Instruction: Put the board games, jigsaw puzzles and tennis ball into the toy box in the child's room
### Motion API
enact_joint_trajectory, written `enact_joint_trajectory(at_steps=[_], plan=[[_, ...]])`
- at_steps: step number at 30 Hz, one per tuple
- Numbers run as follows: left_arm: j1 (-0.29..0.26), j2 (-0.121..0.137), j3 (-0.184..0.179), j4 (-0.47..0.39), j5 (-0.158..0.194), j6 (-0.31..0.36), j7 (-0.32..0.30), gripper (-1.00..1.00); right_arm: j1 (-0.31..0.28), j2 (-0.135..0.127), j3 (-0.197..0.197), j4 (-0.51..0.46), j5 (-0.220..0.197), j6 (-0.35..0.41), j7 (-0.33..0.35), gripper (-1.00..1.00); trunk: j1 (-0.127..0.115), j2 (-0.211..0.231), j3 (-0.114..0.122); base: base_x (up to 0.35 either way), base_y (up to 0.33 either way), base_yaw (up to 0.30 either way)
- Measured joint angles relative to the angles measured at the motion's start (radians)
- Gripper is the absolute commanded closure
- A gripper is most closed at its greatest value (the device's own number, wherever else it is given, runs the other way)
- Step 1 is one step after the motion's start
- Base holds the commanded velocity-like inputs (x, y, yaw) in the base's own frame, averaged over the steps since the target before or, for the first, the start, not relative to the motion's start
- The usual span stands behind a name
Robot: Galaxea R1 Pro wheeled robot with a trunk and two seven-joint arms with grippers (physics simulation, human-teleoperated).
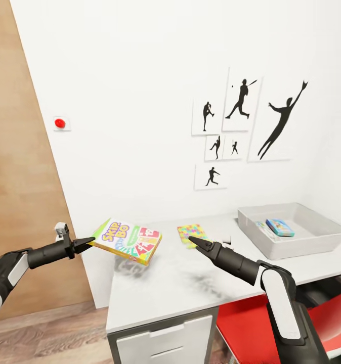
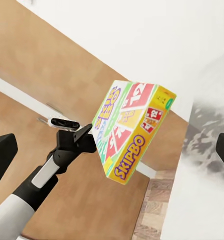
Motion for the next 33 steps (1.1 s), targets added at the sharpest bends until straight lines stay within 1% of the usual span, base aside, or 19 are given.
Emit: enact_joint_trajectory(at_steps=[20, 25, 33], plan=[[0.000, -0.003, -0.004, -0.001, -0.003, -0.002, 0.000, 1.00, 0.000, 0.000, -0.001, 0.002, 0.005, 0.000, 0.001, -1.00, -0.077, 0.140, 0.072, -0.001, 0.000, -0.251], [0.000, -0.004, -0.007, -0.001, -0.003, -0.002, 0.001, 1.00, 0.000, 0.000, -0.001, 0.002, 0.005, 0.000, 0.001, -1.00, -0.095, 0.175, 0.090, -0.200, 0.000, -0.245], [0.000, -0.004, -0.006, -0.002, -0.001, 0.002, 0.001, 1.00, 0.000, 0.000, 0.000, 0.002, 0.009, 0.000, 0.001, -1.00, -0.127, 0.231, 0.115, -0.060, 0.000, -0.038]])
